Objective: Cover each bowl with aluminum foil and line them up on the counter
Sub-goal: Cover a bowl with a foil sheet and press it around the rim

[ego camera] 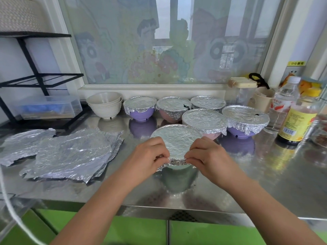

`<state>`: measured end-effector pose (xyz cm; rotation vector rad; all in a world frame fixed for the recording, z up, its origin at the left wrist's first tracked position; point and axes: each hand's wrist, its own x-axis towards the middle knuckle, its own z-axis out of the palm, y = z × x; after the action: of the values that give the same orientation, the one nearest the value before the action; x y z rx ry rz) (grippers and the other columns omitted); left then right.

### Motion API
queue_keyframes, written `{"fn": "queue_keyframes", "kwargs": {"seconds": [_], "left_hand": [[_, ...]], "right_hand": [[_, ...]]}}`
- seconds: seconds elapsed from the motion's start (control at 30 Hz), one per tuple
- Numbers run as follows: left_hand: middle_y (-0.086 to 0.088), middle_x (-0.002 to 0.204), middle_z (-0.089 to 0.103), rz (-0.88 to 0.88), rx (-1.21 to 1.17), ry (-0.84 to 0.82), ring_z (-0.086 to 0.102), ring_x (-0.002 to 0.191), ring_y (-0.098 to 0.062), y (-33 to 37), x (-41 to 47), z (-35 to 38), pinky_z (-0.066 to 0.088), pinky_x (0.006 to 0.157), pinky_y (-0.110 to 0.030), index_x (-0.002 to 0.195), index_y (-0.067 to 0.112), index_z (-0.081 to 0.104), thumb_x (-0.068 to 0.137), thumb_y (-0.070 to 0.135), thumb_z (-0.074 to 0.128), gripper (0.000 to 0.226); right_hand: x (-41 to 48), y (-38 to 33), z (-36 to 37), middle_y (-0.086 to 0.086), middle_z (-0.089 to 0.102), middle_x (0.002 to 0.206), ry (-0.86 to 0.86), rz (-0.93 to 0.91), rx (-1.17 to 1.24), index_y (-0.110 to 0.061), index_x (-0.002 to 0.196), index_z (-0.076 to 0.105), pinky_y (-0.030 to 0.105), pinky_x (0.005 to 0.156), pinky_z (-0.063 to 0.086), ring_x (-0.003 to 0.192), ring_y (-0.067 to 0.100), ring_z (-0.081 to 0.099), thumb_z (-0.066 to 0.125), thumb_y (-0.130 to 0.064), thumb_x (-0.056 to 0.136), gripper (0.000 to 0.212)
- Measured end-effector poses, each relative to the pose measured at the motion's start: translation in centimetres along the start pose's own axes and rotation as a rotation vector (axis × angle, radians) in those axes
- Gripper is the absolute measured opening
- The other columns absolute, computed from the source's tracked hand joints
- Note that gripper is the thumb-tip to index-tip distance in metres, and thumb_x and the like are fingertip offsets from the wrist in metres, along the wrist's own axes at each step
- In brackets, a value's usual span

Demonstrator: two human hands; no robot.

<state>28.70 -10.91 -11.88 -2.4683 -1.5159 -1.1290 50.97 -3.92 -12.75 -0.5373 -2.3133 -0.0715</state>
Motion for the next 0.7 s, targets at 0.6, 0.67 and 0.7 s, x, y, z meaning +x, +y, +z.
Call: {"fn": "queue_keyframes", "kwargs": {"seconds": [0.6,0.67,0.7], "left_hand": [[0.013,0.082,0.053,0.005,-0.044,-0.014,0.046,0.072,0.009,0.0,0.0,-0.8,0.035,0.068,-0.008,0.075,0.014,0.069,0.081,0.035,0.068,0.022],[0.012,0.083,0.055,-0.01,-0.053,-0.007,0.049,0.071,0.006,0.3,-0.1,-0.8,0.037,0.067,-0.008,0.078,0.014,0.07,0.079,0.041,0.067,0.027],[0.01,0.084,0.056,-0.006,-0.044,-0.003,0.049,0.071,0.004,0.6,-0.1,-0.6,0.037,0.066,-0.006,0.08,0.013,0.07,0.078,0.042,0.068,0.029]], "right_hand": [[-0.2,-0.2,-0.4,-0.004,0.062,0.081,-0.012,0.003,0.01,-0.018,0.082,0.076,0.028,0.065,0.047,0.074,0.018,0.056,0.071,-0.025,0.081,0.009],[0.1,-0.6,0.0,-0.003,0.061,0.078,-0.007,-0.023,0.006,-0.017,0.079,0.075,0.029,0.063,0.047,0.073,0.018,0.055,0.071,-0.024,0.08,0.008],[0.3,-0.8,0.2,-0.003,0.06,0.077,0.002,-0.031,0.004,-0.017,0.077,0.075,0.03,0.061,0.047,0.072,0.019,0.055,0.071,-0.022,0.08,0.007]]}}
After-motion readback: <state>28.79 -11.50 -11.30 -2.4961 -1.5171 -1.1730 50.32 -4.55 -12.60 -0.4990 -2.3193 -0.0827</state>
